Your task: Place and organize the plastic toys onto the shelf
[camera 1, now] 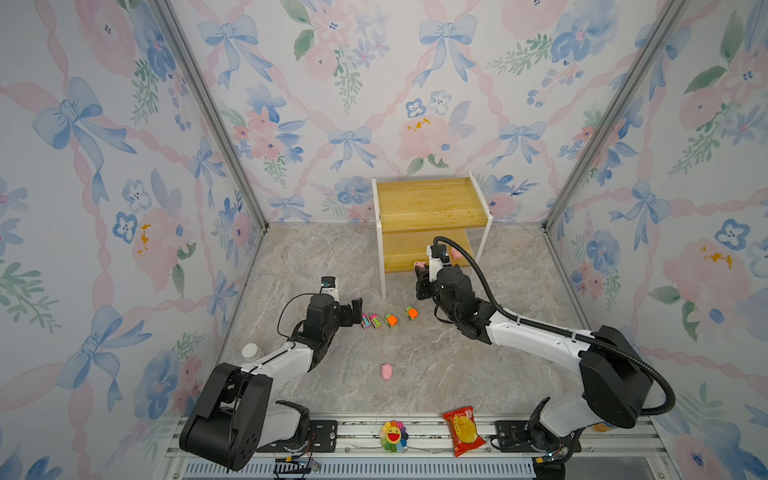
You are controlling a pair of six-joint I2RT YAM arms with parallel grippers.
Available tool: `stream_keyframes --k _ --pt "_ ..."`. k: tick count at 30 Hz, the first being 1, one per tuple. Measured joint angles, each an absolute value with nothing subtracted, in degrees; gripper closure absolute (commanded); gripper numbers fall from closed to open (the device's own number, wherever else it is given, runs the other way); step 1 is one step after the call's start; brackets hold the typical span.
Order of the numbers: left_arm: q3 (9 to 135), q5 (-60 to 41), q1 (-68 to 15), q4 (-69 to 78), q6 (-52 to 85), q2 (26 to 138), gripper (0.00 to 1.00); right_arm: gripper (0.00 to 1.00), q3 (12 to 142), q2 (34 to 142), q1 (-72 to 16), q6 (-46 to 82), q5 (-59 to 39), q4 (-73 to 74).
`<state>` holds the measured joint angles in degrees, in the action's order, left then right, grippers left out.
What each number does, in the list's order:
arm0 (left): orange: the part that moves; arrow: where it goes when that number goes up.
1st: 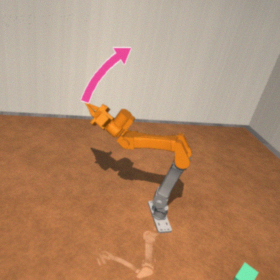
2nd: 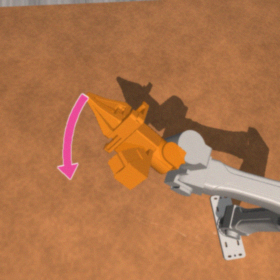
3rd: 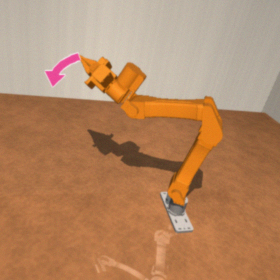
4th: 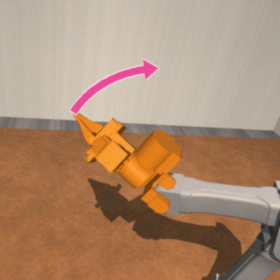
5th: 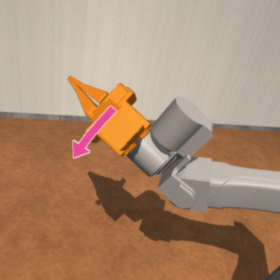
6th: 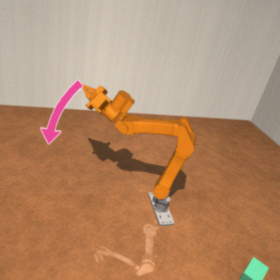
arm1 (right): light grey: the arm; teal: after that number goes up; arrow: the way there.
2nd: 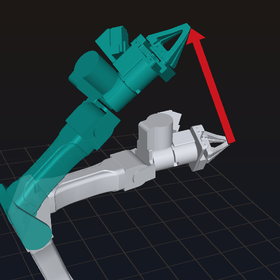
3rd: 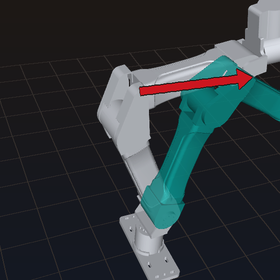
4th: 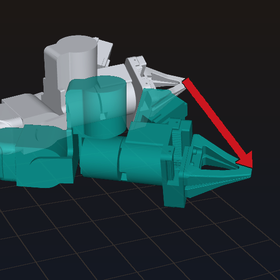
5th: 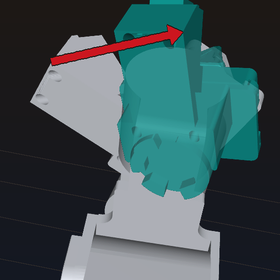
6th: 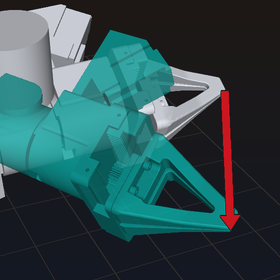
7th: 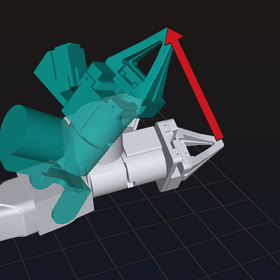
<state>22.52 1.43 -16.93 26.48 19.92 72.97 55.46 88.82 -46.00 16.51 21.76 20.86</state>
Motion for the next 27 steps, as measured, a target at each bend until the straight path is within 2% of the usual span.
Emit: stream_keyframes --k 11,27 --pt "22.52 1.41 -16.93 26.48 19.92 72.97 0.02 0.77 59.29 95.70 -46.70 16.97 27.64 27.57" --pt "22.52 1.43 -16.93 26.48 19.90 72.97 0.02 0.76 59.33 99.37 -47.42 15.75 32.49 31.55"
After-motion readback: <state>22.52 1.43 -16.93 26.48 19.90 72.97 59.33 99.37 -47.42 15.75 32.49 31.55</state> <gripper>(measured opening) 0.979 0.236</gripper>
